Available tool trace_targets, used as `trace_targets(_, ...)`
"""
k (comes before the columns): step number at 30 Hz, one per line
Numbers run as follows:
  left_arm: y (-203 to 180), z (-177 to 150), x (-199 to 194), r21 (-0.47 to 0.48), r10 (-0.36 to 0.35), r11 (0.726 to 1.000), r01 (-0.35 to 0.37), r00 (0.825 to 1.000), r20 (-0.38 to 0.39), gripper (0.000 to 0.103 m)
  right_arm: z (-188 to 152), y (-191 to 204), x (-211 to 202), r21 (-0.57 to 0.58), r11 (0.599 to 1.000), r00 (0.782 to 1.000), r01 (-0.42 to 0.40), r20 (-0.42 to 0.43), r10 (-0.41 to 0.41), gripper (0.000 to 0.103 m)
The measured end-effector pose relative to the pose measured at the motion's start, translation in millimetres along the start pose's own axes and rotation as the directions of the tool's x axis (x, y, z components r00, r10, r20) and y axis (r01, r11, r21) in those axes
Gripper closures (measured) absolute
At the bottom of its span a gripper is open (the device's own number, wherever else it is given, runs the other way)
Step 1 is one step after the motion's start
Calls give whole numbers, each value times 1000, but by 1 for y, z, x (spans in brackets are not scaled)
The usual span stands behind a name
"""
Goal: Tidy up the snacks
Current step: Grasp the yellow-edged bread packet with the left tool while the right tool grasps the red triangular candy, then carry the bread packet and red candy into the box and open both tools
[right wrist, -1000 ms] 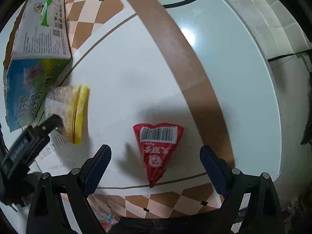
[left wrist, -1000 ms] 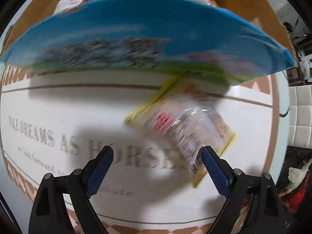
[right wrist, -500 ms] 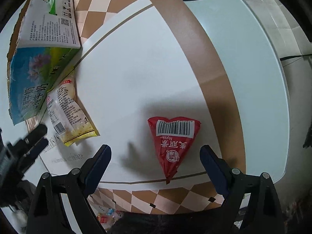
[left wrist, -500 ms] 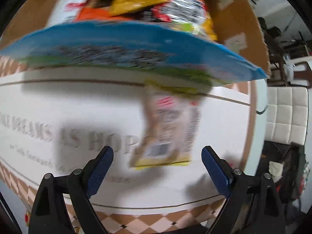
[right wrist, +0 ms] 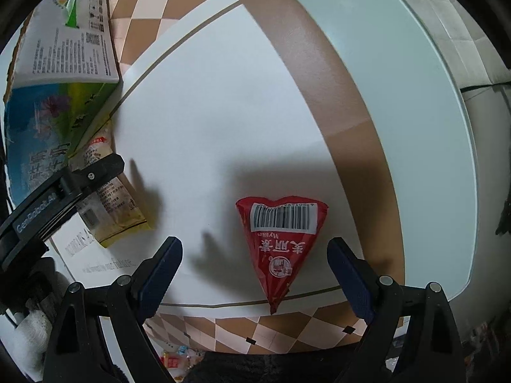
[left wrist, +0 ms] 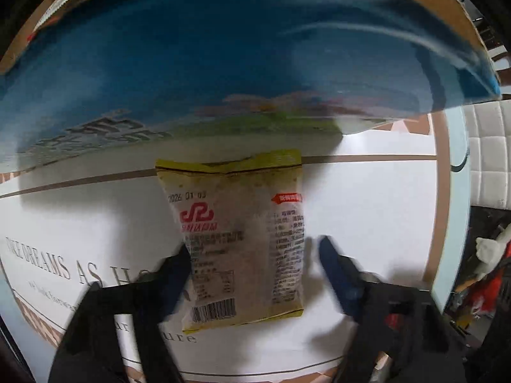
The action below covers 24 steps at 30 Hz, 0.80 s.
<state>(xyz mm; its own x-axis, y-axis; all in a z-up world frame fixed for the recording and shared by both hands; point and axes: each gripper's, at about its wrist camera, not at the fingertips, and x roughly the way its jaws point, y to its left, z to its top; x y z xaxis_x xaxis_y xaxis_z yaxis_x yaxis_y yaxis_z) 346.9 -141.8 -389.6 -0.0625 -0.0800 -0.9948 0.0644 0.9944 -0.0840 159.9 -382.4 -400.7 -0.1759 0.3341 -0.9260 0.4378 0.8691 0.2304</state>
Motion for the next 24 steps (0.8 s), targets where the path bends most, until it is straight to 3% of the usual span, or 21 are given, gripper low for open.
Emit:
trace_targets(3,5,-6,-4,9,1,1000,-1,1000,17,48,-3,6,7,-21,1000,1000,12,-10,-12,15)
trace_targets(8,28,-33,-12,13,11,1000,-11,1000,13,50,-8,11,14,-43,998,999,49,-15,-50,33)
trace_targets(13,30,-60,-6,20,26,999,-26,1000,5,50,-14,15,15,-60,994,995,95,9,-95,42)
trace_targets(17,35,-68,-7,21,30,999,-30,999,17,50,-18,14,12,-64,991,992,118,42,-116,64)
trace_targets(24,29,-64,-7,27,29,999,-29,999,22,51,-19,12,10,-48,995,995,91,48,-88,67)
